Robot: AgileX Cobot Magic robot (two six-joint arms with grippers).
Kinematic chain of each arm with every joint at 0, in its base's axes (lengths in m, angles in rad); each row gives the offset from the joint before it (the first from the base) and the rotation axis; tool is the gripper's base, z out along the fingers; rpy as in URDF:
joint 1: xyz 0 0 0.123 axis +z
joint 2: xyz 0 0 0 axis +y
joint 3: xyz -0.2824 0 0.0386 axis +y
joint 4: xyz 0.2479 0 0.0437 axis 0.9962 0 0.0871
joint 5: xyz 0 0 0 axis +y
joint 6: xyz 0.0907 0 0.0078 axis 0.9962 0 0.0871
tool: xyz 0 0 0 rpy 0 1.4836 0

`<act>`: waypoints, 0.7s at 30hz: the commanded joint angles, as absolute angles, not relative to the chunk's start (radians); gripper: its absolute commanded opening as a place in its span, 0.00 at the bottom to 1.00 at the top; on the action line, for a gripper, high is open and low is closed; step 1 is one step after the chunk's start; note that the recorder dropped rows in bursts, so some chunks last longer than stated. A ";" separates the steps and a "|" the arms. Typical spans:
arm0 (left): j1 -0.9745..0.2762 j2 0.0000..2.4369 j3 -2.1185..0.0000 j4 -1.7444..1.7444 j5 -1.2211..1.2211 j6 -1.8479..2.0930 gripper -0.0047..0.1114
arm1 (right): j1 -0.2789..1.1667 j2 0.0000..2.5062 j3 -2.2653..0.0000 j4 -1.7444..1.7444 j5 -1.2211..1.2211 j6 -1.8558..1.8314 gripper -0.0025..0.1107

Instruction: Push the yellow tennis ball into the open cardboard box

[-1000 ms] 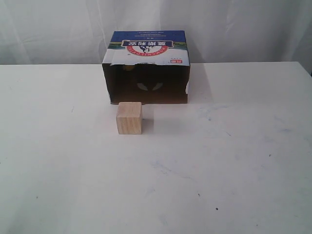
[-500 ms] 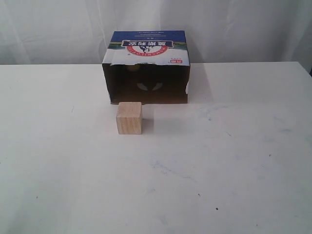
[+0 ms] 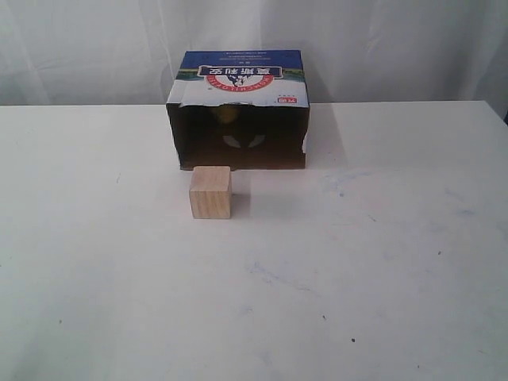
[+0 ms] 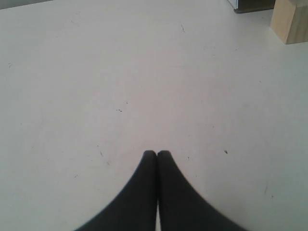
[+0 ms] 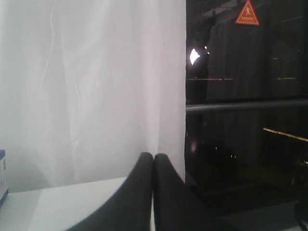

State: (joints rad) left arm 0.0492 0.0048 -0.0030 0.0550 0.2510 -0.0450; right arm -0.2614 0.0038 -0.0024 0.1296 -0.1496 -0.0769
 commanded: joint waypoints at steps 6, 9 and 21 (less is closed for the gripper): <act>0.045 0.000 0.000 0.052 0.248 -0.047 0.04 | -0.252 0.000 0.000 0.138 0.344 -0.206 0.02; 0.045 0.000 0.000 0.052 0.248 -0.047 0.04 | -0.190 0.000 0.000 0.145 0.344 -0.146 0.02; 0.045 0.000 0.000 0.052 0.248 -0.047 0.04 | -0.089 0.000 0.000 0.029 0.351 0.040 0.02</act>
